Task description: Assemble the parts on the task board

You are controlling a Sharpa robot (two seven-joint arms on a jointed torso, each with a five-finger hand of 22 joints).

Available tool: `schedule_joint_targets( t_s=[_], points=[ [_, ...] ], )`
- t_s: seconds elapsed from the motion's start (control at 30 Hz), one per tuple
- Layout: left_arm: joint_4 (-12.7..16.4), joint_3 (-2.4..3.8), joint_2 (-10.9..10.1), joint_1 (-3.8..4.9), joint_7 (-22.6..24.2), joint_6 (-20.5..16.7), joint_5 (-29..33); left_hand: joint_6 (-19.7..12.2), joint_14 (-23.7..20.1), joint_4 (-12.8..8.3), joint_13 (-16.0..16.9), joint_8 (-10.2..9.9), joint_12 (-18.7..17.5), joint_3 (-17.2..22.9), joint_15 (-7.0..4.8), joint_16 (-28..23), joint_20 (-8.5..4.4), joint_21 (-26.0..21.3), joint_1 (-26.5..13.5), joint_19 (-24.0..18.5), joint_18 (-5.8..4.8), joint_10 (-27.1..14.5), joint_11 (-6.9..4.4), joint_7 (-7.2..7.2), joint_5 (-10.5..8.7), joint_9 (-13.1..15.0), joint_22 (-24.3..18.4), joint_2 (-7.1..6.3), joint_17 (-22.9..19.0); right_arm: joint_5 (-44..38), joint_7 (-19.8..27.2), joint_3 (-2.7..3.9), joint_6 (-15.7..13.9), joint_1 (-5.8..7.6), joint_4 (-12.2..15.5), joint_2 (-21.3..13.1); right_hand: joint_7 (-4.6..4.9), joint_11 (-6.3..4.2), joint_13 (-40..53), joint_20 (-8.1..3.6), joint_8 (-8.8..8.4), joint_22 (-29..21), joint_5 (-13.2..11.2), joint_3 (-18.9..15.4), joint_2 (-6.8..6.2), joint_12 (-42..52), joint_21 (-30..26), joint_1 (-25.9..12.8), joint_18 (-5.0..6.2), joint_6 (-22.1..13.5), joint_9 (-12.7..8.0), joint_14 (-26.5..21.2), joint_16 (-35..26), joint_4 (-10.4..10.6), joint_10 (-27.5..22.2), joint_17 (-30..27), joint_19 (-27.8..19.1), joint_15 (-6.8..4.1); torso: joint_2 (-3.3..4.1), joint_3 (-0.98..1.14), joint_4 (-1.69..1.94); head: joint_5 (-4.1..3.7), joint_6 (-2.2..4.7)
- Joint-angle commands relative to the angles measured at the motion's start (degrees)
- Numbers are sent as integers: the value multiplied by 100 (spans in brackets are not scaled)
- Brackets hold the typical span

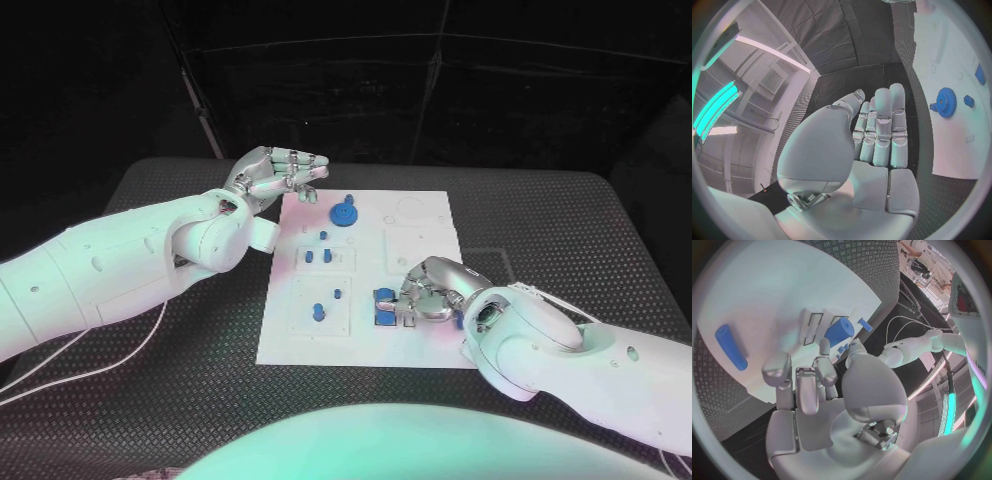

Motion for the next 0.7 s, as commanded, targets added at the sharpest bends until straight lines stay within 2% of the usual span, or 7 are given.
schedule_joint_targets(
  t_s=[0.03, 0.13, 0.23, 0.43, 0.7],
  points=[
    [-1, 5, 7, 6, 18, 72, 22, -15, -25, -1, -8, -32, 30, -17, 6, -26, 26, -25, -10, -8, 75, -34, -6, 32, -20, -5, -10, 34, -8, -102, 186, 1, -58, 7, 74, -50, 11, -1, 12, -40, 19, 13, 136, 60, 19, -25, 37, 475, -113, -51, 17, 447, 53, -138, 28, 687, 12, -27, -4, -1, -7, 20, 0],
    [-2, 5, 8, 3, 18, 76, 22, -15, -25, -1, -8, -32, 30, -17, 6, -26, 26, -25, -10, -8, 75, -34, -6, 32, -20, -5, -10, 34, -8, -119, 233, 0, -11, 7, 110, -88, 15, -1, 20, -41, 20, 28, 173, 108, 8, -34, 42, 885, -116, -61, 27, 452, 65, -344, 24, 717, 16, -27, -3, -3, 4, 6, -1],
    [-4, 5, 4, 1, 17, 71, 22, -16, -26, -1, -8, -32, 31, -18, 7, -27, 26, -28, -10, -7, 75, -37, -6, 32, -20, -5, -12, 37, -9, -128, 257, 0, 20, 7, 128, -103, 17, 1, 33, -40, 16, 50, 155, 109, 10, -33, 51, 1065, -120, -59, 31, 456, 75, -436, 27, 741, 25, -25, 2, -4, 5, 28, 7],
    [2, 5, -2, -1, 15, 67, 22, -16, -26, -1, -8, -32, 31, -18, 7, -27, 26, -28, -10, -7, 75, -37, -6, 32, -20, -5, -12, 37, -9, -135, 259, 0, 9, 7, 87, -78, 19, 2, 46, -39, 15, 72, 153, 105, 36, -23, 61, 1092, -124, -54, 31, 458, 81, -440, 34, 756, 35, -24, 7, -9, 12, 21, 13],
    [15, 5, -12, -2, 13, 62, 22, -16, -27, -7, -8, -32, 35, -12, 6, -29, 26, -34, 4, -5, 76, -40, -7, 31, -17, -4, -17, 47, -10, -138, 232, 1, 18, 7, -112, 82, 17, 2, 66, -37, 14, 77, 163, 100, 99, -8, 63, 1098, -124, -41, 32, 461, 87, -420, 45, 769, 37, -22, 8, -10, 19, 40, 0]
  ],
)
